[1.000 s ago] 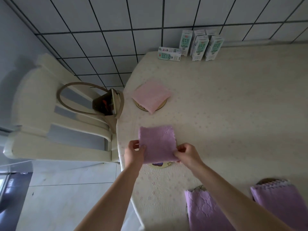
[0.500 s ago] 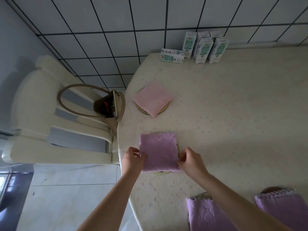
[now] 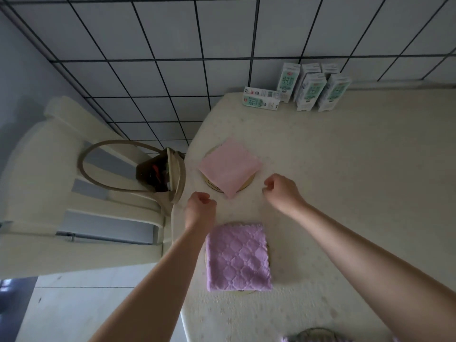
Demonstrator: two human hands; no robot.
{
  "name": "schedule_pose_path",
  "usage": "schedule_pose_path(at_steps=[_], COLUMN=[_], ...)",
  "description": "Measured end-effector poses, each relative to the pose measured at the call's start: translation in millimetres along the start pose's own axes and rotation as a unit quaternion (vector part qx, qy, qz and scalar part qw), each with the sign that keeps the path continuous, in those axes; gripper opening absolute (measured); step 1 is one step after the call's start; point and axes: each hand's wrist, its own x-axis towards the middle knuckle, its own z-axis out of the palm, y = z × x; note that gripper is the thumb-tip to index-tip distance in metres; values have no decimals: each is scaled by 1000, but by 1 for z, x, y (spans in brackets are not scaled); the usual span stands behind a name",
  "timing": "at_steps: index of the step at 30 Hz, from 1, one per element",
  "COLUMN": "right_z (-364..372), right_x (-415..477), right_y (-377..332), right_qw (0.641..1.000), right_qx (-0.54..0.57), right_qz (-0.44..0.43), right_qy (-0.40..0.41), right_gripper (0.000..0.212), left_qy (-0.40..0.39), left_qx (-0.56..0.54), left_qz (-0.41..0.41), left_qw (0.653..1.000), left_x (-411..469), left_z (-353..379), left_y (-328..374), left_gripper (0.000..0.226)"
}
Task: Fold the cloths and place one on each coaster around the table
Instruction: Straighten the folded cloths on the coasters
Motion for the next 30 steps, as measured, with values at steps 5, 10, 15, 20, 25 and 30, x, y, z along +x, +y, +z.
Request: schedule_pose_path(at_steps=[5, 10, 15, 20, 25, 30], right_z=[-12, -13, -11, -12, -14, 6], right_x=[52, 79, 87, 90, 88, 68], right_y=[-24, -37, -46, -47, -42, -31], right_qw=[1000, 999, 996, 987, 977, 964], right_qx=[-2, 32, 59, 126, 196, 241], right_qz=[-4, 26, 49, 74, 65, 104], right_qy=[-2, -22, -36, -73, -60, -54], right_gripper=[33, 39, 36, 10, 12, 21], left_qy=[-1, -26, -45, -59, -57, -20], left_qx=[-121, -233, -287, -328, -255, -147], left_qz=[-115, -195, -213, -215, -136, -31], left_qw=[986, 952, 933, 918, 956, 988], left_x=[38, 45, 44, 48, 66, 84], left_z=[18, 23, 27, 24, 17, 10], left_y=[19, 33, 41, 48, 55, 63], left_gripper=[12, 6, 9, 12, 25, 46])
